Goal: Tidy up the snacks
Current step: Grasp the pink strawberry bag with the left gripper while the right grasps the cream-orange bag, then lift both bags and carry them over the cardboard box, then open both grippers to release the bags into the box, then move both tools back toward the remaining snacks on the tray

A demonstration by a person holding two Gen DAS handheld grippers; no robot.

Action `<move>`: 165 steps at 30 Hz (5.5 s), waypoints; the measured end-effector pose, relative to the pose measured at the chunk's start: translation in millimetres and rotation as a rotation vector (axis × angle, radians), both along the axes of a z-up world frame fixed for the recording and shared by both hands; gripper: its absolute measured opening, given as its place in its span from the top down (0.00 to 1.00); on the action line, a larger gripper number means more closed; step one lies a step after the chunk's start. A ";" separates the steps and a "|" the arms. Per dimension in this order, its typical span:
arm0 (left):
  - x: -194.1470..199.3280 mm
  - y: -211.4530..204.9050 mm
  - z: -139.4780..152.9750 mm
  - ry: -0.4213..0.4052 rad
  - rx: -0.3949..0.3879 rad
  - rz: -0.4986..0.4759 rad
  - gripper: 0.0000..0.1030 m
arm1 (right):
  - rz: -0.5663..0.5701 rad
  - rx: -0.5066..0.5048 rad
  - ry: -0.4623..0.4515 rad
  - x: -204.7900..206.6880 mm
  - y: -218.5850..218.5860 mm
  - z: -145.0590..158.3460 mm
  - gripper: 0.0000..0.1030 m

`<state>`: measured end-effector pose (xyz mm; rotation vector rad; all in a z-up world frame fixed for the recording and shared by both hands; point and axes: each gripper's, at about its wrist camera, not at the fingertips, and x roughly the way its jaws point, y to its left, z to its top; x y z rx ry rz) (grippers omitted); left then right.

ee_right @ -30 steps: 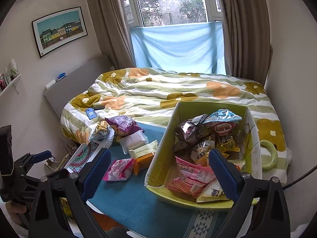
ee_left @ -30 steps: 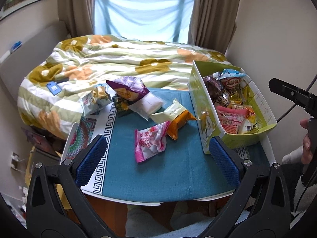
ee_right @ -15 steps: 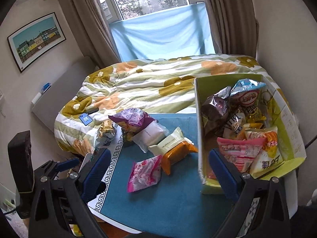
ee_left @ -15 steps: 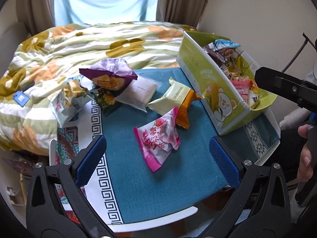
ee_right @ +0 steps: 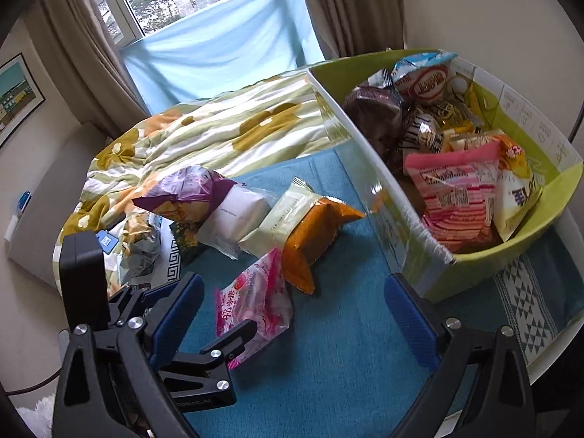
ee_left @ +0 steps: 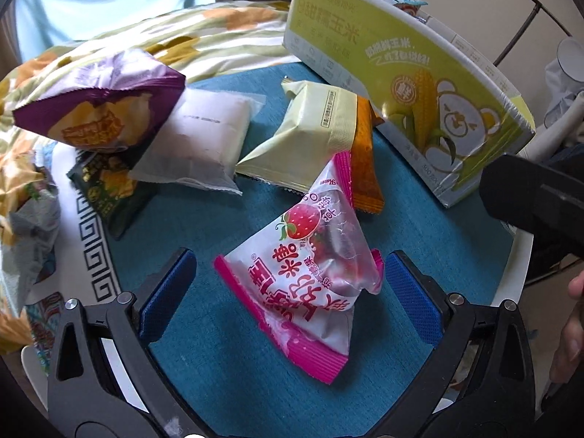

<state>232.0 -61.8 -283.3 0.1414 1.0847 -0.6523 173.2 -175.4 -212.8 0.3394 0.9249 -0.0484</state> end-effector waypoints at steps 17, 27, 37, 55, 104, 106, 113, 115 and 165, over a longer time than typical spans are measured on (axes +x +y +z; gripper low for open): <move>16.7 39.9 -11.6 0.052 -0.023 0.011 0.15 | -0.069 0.102 0.049 51.6 12.4 -48.1 0.05; 25.8 63.8 -13.3 0.085 -0.021 0.048 0.15 | -0.183 -0.013 0.079 96.5 19.5 -64.3 0.05; 32.8 29.2 -19.5 0.058 0.114 -0.034 0.12 | -0.193 -0.061 0.143 111.5 10.3 -75.7 0.26; 17.4 47.6 -3.7 0.048 0.056 0.015 0.55 | -0.071 -0.105 0.148 88.7 12.8 -68.5 0.41; -14.8 -198.1 155.8 -0.134 -0.019 0.485 0.02 | 0.305 -0.056 -0.120 34.5 -252.7 109.2 0.41; -27.6 -187.0 152.5 -0.121 -0.035 0.521 0.02 | 0.322 -0.052 -0.110 37.4 -253.5 104.1 0.41; -43.5 -161.4 149.6 -0.097 -0.019 0.594 0.02 | 0.355 -0.076 -0.084 60.5 -253.1 92.5 0.41; -43.6 -157.4 151.2 -0.098 -0.021 0.612 0.02 | 0.366 -0.073 -0.074 70.6 -253.1 91.2 0.41; -117.0 -57.0 215.1 -0.309 0.093 0.728 0.02 | 0.392 -0.072 -0.256 -6.0 -160.5 149.1 0.01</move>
